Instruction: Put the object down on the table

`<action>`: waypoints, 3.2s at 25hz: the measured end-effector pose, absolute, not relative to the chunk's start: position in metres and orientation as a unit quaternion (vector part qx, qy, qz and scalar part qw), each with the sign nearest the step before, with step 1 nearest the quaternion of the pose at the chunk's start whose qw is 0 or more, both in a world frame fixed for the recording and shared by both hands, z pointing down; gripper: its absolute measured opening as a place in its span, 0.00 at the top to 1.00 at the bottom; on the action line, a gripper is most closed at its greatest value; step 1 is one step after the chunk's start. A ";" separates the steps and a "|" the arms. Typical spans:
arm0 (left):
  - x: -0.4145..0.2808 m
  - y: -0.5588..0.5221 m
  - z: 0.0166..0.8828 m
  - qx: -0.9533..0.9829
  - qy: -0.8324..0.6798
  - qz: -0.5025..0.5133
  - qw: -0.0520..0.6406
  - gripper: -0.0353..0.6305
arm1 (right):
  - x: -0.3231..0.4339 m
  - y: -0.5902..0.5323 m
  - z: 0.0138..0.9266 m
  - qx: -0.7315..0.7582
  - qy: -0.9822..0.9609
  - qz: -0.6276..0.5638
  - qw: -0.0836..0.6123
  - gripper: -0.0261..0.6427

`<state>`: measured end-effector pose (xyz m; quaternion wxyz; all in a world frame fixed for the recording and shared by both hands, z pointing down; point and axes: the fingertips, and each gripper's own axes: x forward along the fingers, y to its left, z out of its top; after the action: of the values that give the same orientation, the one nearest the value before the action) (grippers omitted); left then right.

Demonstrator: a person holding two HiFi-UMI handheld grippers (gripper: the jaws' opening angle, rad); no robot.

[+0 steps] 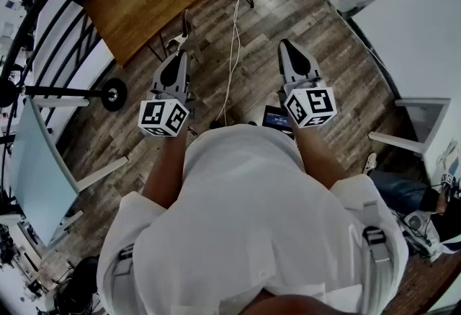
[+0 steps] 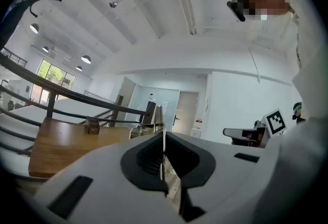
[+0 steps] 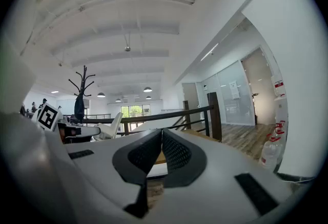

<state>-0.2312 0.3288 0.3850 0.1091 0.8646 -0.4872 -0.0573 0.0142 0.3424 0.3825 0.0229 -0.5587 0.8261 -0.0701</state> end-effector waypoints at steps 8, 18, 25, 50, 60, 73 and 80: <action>-0.224 0.338 0.384 0.861 -0.495 -0.053 0.105 0.92 | 0.024 0.353 0.385 -0.556 0.827 -0.074 0.023 0.92; -0.214 0.355 0.384 0.862 -0.489 -0.061 0.114 0.92 | 0.034 0.369 0.392 -0.550 0.829 -0.091 0.038 0.92; -0.198 0.368 0.389 0.863 -0.487 -0.062 0.123 0.92 | 0.057 0.383 0.393 -0.550 0.829 -0.092 0.051 0.92; -0.148 0.402 0.389 0.852 -0.504 -0.067 0.128 0.92 | 0.136 0.430 0.418 -0.546 0.824 -0.122 0.089 0.92; -0.149 0.373 0.395 0.853 -0.496 -0.083 0.137 0.92 | 0.142 0.408 0.418 -0.555 0.819 -0.115 0.085 0.92; -0.161 0.278 0.414 0.844 -0.501 -0.099 0.163 0.92 | 0.128 0.314 0.427 -0.549 0.823 -0.128 0.062 0.92; -0.180 0.205 0.412 0.838 -0.509 -0.107 0.163 0.92 | 0.106 0.235 0.418 -0.539 0.832 -0.123 0.044 0.92</action>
<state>-0.1796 0.2051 0.4125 0.1627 0.8383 -0.5093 -0.1065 0.1062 0.2348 0.4177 0.0441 -0.5387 0.8324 -0.1225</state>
